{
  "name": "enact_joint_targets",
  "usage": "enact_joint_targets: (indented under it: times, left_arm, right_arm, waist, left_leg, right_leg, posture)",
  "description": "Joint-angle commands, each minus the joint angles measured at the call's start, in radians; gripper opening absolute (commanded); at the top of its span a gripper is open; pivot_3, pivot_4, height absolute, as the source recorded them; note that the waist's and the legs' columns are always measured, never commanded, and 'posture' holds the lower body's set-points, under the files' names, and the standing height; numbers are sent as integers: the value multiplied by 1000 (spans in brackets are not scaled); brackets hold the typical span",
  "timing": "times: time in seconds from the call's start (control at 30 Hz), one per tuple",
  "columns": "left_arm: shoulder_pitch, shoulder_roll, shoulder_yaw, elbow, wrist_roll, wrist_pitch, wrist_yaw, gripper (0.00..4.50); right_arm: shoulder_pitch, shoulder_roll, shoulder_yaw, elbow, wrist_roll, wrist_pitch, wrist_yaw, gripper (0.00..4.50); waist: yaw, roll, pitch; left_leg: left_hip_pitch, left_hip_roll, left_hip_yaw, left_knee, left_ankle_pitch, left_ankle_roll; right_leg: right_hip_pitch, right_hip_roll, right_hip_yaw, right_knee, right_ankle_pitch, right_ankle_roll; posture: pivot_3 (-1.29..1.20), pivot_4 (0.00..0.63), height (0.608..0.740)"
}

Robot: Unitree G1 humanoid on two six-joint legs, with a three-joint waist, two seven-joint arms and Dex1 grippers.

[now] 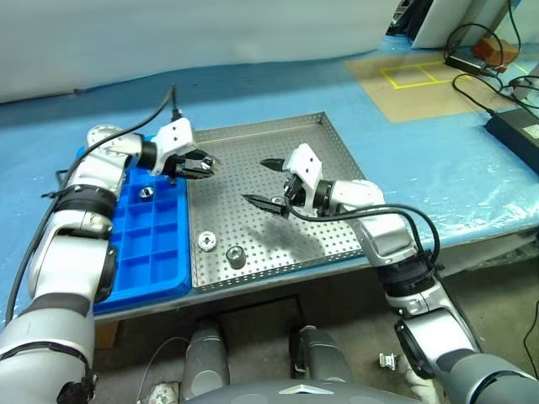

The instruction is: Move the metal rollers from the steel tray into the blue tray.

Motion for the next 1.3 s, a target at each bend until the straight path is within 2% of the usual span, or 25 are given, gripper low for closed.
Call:
enact_joint_targets:
  times: [0.03, 0.13, 0.27, 0.4, 0.53, 0.7, 0.9, 1.1, 1.3]
  left_arm:
    - [145, 77, 126, -323, -106, 173, 70, 1713]
    - [318, 125, 225, -548, -157, 301, 148, 1713]
    - [574, 149, 425, -832, -223, 474, 268, 1713]
    - [817, 88, 644, -1063, -271, 621, 400, 1713]
    - [975, -29, 754, -1172, -266, 668, 559, 1713]
    - [1024, -159, 652, -1167, -208, 635, 739, 1713]
    - [934, -206, 501, -1070, -180, 576, 824, 1713]
    - [778, -187, 398, -880, -157, 496, 842, 1713]
    - [658, -151, 346, -713, -147, 424, 831, 1713]
  right_arm:
    - [-94, 21, 12, 57, 40, -32, 93, 4500]
    - [-160, 53, 31, 147, 31, -85, 152, 4500]
    - [-233, 120, 57, 274, 21, -166, 224, 4500]
    - [-288, 183, 73, 390, 13, -239, 285, 4500]
    - [-330, 227, 75, 486, 2, -301, 322, 4500]
    - [-349, 261, 76, 540, -15, -346, 351, 4500]
    - [-337, 260, 69, 518, -30, -340, 346, 4500]
    - [-301, 215, 55, 452, -40, -297, 303, 4500]
    - [-261, 170, 50, 385, -44, -254, 251, 4500]
  waist:
    - [0, 0, 0]
    - [12, 0, 0]
    - [37, 0, 1]
    - [68, 0, 1]
    - [111, 0, 2]
    - [170, 0, 2]
    - [215, 0, 2]
    - [211, -1, 1]
    - [169, -1, 1]
  left_leg:
    - [0, 1, 0, 0, 0, 0]
    - [-2, 2, 0, -1, 1, -2]
    - [-2, 2, -1, -2, 2, -3]
    - [-3, 2, -2, -3, 2, -3]
    - [-4, 3, -2, -4, 1, -3]
    - [-3, 3, -5, -5, 1, -3]
    - [-3, 3, -16, -5, 1, -3]
    - [-4, 1, -17, -4, 3, -5]
    - [-4, 0, -17, -3, 4, -7]
  right_leg:
    - [-1, 0, -1, 1, 0, -1]
    - [-4, 0, -2, 3, -2, -3]
    - [-5, 0, -3, 5, -3, -4]
    - [-5, 0, -4, 4, -4, -4]
    - [-5, 0, -4, 2, -4, -4]
    - [-4, -1, -4, 2, -4, -3]
    - [-4, 0, -3, 2, -6, 1]
    - [-4, 1, -3, 4, -4, -1]
    - [-5, 2, -4, 5, -3, -1]
  posture:
    - [53, 150, 740]
    - [147, 150, 740]
    - [284, 150, 740]
    - [390, 150, 740]
    - [472, 150, 740]
    - [492, 150, 740]
    - [448, 150, 740]
    - [336, 150, 740]
    - [278, 150, 740]
